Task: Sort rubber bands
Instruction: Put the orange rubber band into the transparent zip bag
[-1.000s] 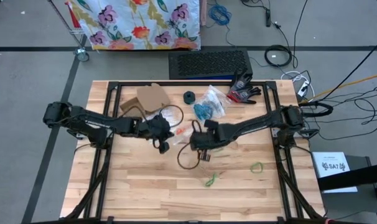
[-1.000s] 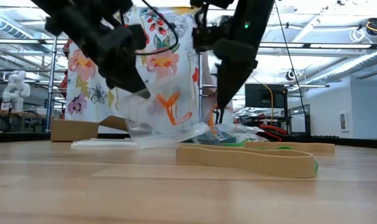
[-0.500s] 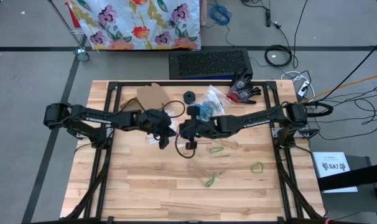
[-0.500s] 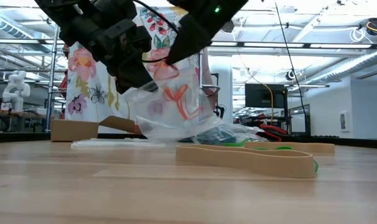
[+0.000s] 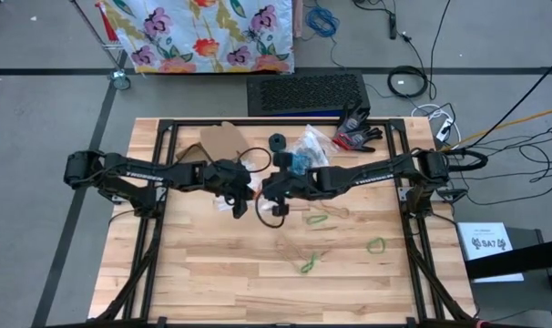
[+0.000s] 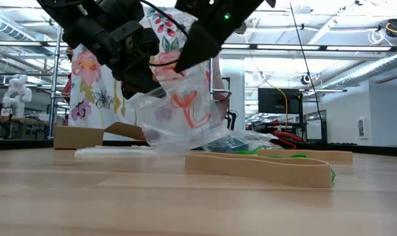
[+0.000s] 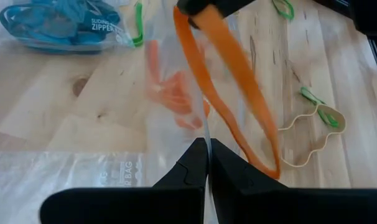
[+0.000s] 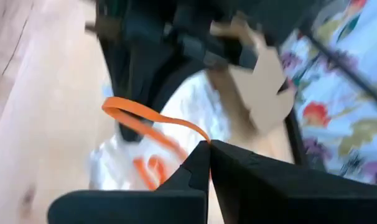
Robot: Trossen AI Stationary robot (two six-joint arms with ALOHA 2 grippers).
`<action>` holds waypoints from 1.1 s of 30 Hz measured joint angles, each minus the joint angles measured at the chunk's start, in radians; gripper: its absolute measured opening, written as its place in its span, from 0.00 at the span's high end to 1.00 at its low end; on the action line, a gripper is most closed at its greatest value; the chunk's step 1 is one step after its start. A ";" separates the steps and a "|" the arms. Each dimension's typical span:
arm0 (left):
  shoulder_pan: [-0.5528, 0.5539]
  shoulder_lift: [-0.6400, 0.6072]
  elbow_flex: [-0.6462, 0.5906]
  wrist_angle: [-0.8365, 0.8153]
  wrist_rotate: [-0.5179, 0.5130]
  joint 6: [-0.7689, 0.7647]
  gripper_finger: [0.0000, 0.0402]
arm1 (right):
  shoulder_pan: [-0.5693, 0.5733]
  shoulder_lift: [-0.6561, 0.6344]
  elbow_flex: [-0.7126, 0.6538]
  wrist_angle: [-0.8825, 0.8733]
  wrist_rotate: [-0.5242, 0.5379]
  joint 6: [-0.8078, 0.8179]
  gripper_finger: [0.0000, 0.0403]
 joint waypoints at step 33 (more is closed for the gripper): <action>-0.046 0.000 0.001 0.088 0.012 -0.059 0.97 | -0.035 0.004 0.000 -0.103 -0.179 0.170 1.00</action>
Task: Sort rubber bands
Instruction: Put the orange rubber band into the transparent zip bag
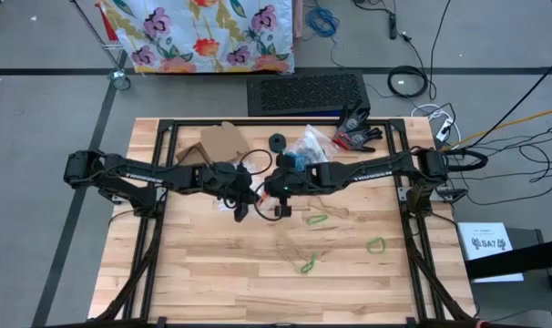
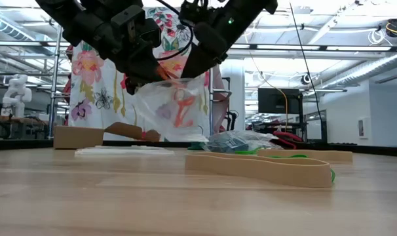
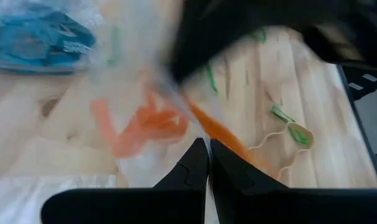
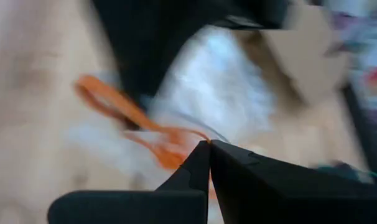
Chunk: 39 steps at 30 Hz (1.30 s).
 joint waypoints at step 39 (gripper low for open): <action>-0.028 0.000 0.000 0.041 -0.032 -0.098 0.97 | -0.031 0.002 0.000 0.032 -0.139 0.072 1.00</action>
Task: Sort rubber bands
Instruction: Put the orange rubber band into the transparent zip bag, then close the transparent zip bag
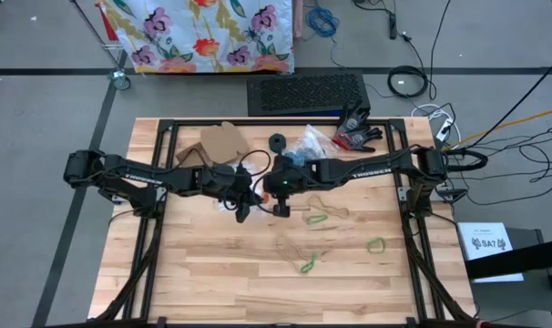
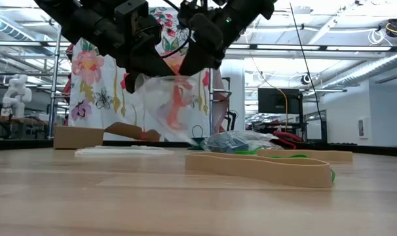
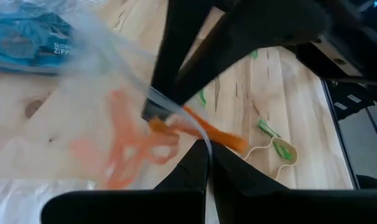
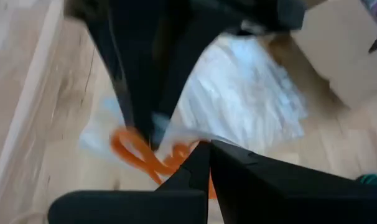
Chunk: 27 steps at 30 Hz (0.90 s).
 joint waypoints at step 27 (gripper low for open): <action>0.001 0.000 0.000 -0.060 -0.031 0.008 0.97 | -0.012 0.000 0.000 -0.135 0.083 0.013 0.74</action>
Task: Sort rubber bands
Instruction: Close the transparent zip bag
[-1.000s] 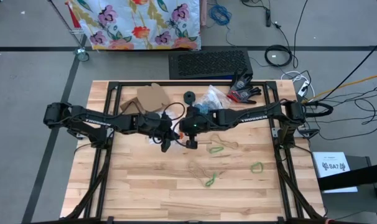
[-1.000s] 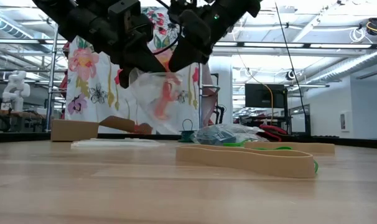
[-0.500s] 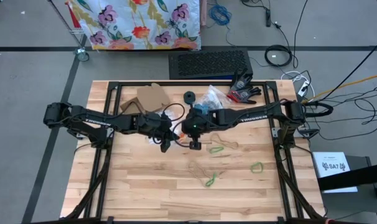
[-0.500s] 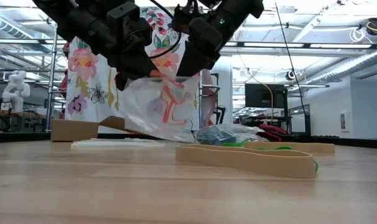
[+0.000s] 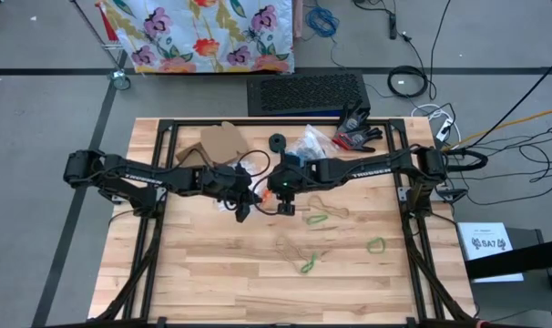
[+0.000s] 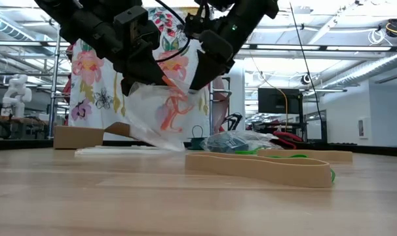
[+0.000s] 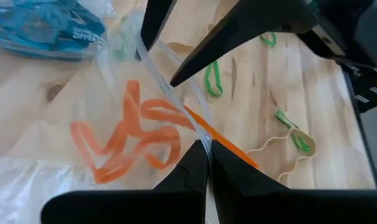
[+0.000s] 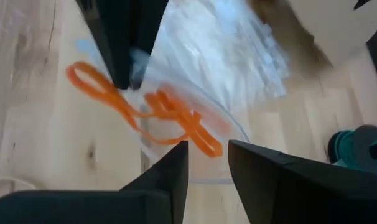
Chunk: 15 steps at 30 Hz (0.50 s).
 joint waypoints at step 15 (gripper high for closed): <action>0.017 0.000 0.000 0.004 -0.029 -0.001 0.97 | 0.027 0.000 0.000 0.124 -0.143 -0.019 0.87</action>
